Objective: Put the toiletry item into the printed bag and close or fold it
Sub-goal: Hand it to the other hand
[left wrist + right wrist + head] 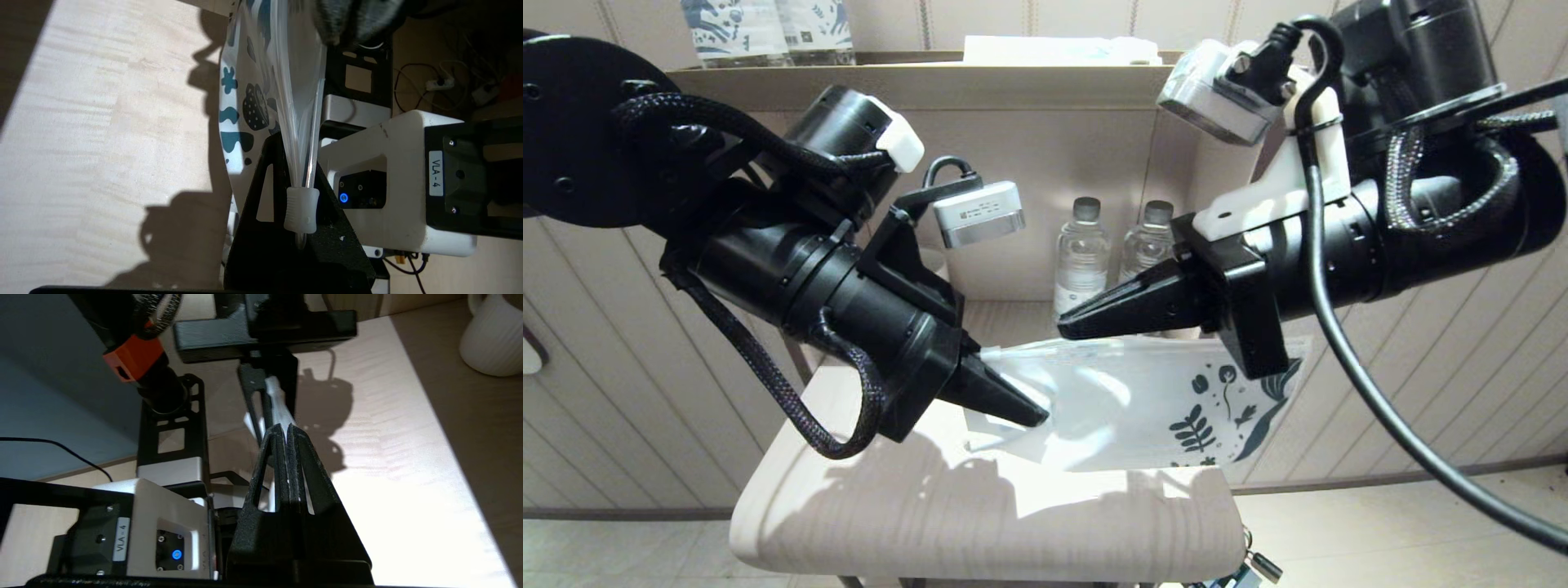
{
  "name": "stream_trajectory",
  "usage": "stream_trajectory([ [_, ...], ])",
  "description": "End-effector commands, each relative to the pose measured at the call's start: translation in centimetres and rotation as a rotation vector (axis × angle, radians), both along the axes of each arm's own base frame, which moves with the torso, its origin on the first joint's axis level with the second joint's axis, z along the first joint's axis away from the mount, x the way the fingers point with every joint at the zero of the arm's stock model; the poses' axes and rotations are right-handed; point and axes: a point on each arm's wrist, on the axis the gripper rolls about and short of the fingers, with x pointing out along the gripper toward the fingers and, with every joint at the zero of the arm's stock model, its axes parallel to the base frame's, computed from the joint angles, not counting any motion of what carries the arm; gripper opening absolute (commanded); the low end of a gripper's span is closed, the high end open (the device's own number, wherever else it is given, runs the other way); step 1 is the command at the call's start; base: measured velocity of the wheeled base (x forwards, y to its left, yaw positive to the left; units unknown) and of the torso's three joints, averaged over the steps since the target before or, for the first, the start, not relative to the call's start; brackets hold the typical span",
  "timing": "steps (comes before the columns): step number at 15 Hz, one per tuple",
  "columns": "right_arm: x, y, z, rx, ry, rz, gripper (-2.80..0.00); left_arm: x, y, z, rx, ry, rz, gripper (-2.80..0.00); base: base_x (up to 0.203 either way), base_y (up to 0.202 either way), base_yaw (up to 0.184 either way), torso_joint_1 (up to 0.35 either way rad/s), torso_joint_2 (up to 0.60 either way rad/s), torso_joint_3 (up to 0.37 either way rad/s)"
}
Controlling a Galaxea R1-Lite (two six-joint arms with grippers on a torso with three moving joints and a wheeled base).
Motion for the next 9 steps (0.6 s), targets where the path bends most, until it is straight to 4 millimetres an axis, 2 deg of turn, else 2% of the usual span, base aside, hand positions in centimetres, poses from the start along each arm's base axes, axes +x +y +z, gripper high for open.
stream_trajectory([
  [1,-0.7,-0.2,0.7,0.020,-0.008,0.020,-2.80,0.1,-0.1,-0.1,-0.001,0.006,-0.005,-2.80,0.000,0.000,0.000,0.000,0.00,0.000],
  [2,-1.0,-0.5,0.8,0.024,-0.010,0.021,-2.80,0.3,-0.3,-0.3,0.000,0.008,-0.005,-2.80,0.000,0.000,0.000,0.000,0.00,0.000],
  [5,-1.8,-1.5,2.9,0.068,-0.073,0.000,-2.80,1.9,-2.0,-1.8,0.013,0.047,0.001,-2.80,0.000,0.000,0.000,0.000,0.00,0.000],
  [9,-1.6,-1.3,3.5,0.033,-0.139,-0.167,-2.80,2.6,-2.6,-1.5,-0.003,0.039,0.007,-2.80,0.000,0.000,0.000,0.000,0.00,0.000],
])
